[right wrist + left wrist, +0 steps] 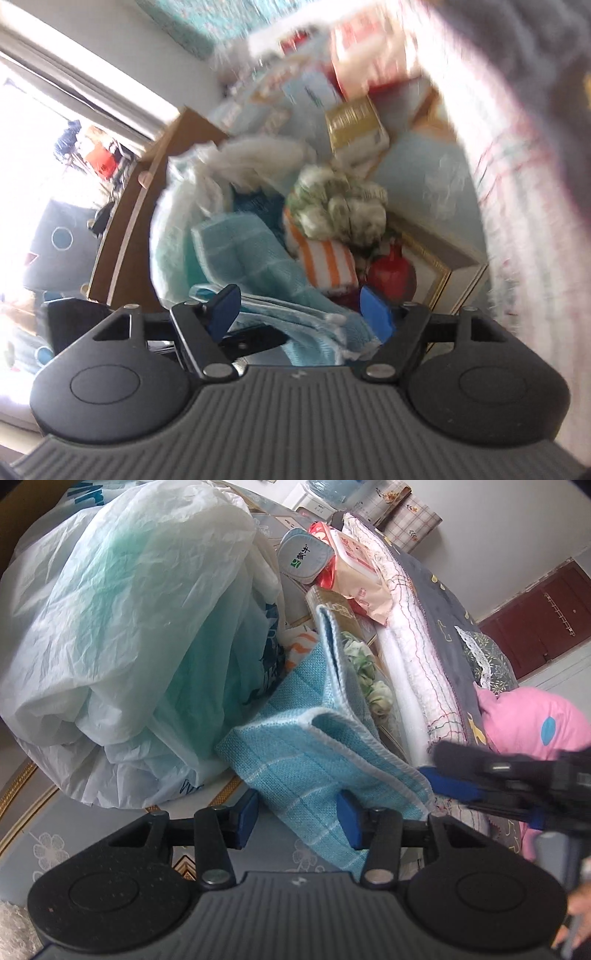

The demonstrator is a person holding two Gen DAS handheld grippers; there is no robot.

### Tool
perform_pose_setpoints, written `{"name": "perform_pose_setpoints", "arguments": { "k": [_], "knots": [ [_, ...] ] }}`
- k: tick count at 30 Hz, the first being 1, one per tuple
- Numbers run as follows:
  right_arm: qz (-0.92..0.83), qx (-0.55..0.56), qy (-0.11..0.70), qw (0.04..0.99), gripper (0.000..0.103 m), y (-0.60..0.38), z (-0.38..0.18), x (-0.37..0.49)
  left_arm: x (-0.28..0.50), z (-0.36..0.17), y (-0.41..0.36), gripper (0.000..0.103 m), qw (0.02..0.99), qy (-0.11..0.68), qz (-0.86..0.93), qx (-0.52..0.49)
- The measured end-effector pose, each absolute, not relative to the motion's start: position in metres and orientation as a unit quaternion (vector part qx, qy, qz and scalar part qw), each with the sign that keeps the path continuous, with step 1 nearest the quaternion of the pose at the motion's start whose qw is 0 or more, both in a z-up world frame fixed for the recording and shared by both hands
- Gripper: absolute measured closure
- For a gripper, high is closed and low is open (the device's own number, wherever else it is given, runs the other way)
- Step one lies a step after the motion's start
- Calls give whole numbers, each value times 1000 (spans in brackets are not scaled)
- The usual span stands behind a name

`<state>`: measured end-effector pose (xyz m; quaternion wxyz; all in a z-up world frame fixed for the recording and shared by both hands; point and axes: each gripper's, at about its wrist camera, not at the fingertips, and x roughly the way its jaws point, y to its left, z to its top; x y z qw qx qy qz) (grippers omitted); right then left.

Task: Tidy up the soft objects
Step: 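Carry the light blue towel over the cardboard box with the right tool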

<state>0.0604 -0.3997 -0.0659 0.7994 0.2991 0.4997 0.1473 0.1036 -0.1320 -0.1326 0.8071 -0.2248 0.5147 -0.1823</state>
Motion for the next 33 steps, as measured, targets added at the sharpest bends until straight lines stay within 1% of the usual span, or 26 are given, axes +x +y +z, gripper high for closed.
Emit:
{"name": "perform_pose_setpoints", "arguments": {
  "k": [3,6,8,9,10,11,12,13,16,18,24,30,33],
  "knots": [
    [151,316,522,777,31,-398,-87,67,104,-133,-132,55,808,512,-187,-223],
    [158,338,522,767,32,-398,-95,65,104,-134,-130,55,810,507,-194,-223],
    [158,346,523,763,40,-397,-98,64,104,-135,-129,56,809,504,-199,-226],
    [159,354,524,758,51,-396,-101,62,104,-136,-129,56,809,503,-201,-229],
    [161,362,526,753,59,-395,-102,61,105,-136,-129,59,808,502,-202,-231],
    [162,367,526,750,62,-394,-103,57,103,-137,-127,60,808,502,-203,-231],
    [162,368,526,750,69,-392,-104,55,103,-138,-126,62,808,501,-205,-231],
    [164,370,525,749,74,-391,-103,52,101,-139,-125,63,809,500,-207,-232],
    [171,378,516,750,80,-388,-97,41,96,-137,-119,64,805,497,-215,-243],
    [175,380,508,752,82,-386,-89,32,91,-133,-116,65,805,493,-224,-243],
    [196,384,474,767,83,-371,-52,6,69,-102,-103,67,811,465,-252,-250],
    [241,370,432,787,83,-342,1,-6,40,-47,-77,68,843,406,-260,-236],
    [278,360,411,790,83,-318,25,6,27,-15,-53,68,864,374,-248,-226]
  ]
}}
